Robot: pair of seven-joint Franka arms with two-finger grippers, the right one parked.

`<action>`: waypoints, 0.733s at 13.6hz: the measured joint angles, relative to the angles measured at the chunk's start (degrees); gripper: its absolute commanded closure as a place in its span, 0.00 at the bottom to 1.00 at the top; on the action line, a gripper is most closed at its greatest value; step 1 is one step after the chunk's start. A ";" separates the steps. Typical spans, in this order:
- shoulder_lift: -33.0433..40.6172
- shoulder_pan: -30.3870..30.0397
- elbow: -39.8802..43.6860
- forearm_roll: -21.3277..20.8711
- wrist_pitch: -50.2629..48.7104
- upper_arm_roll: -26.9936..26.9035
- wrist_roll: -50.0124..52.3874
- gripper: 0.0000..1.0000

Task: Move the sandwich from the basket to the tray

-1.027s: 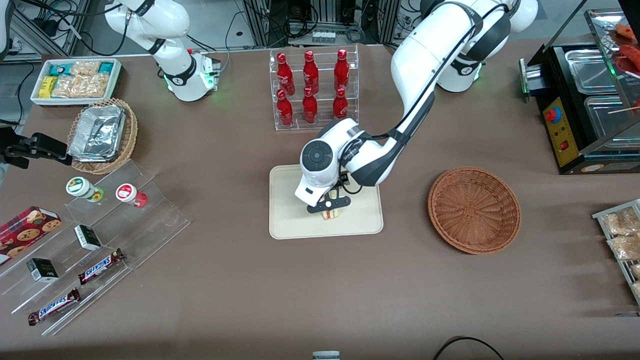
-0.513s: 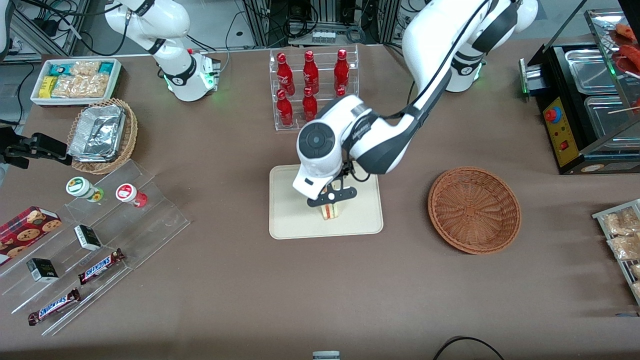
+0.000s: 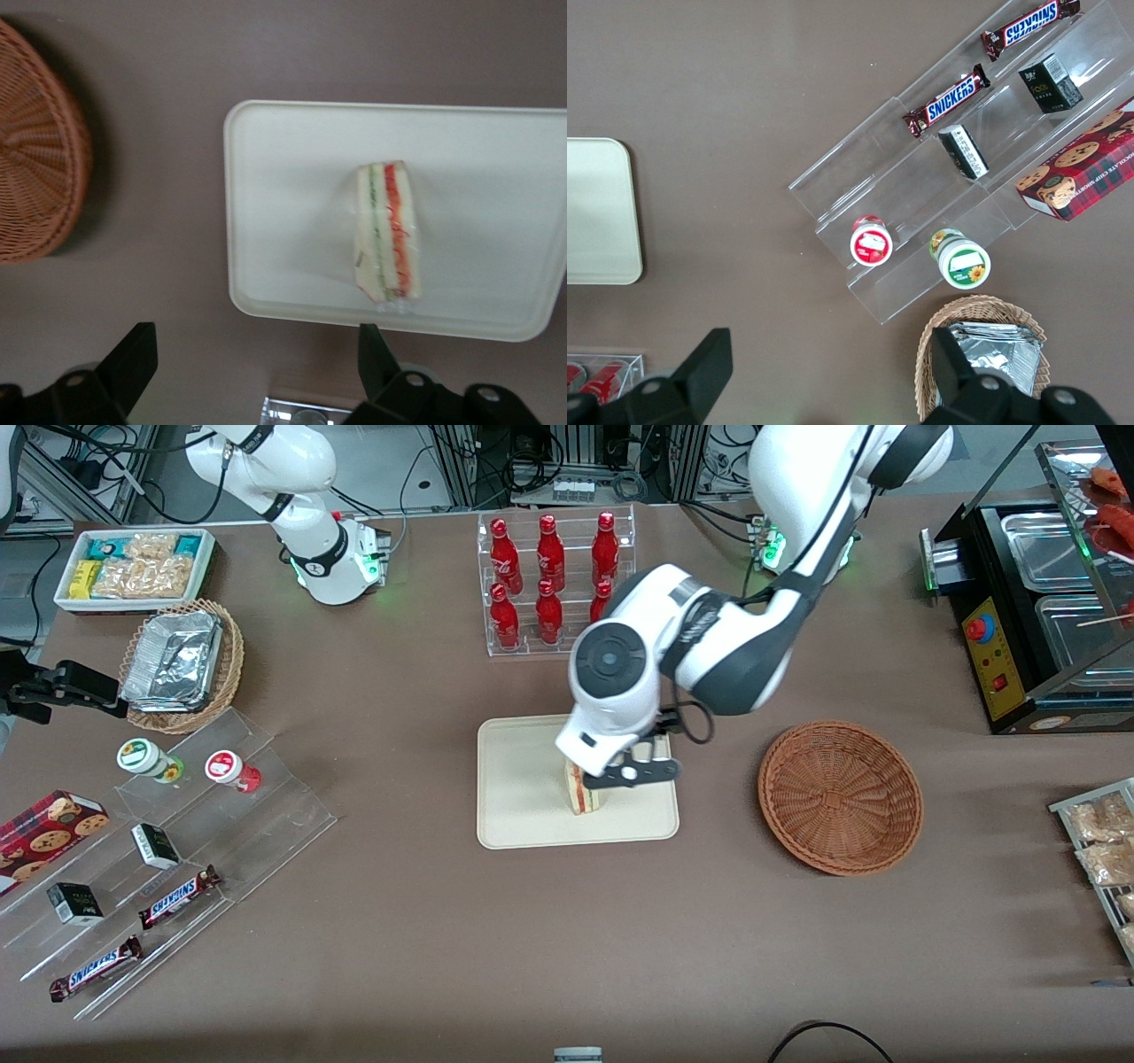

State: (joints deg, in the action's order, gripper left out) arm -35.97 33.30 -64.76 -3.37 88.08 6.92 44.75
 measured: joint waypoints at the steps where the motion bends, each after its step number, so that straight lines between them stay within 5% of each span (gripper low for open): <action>1: 1.25 -0.11 -1.47 0.02 0.13 -1.20 -1.60 0.00; 10: 18.48 -0.31 -20.12 4.47 1.93 -16.03 -23.45 0.00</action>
State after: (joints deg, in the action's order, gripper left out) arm -17.49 32.99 -84.88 1.10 90.01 -9.11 21.31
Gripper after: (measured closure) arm 0.000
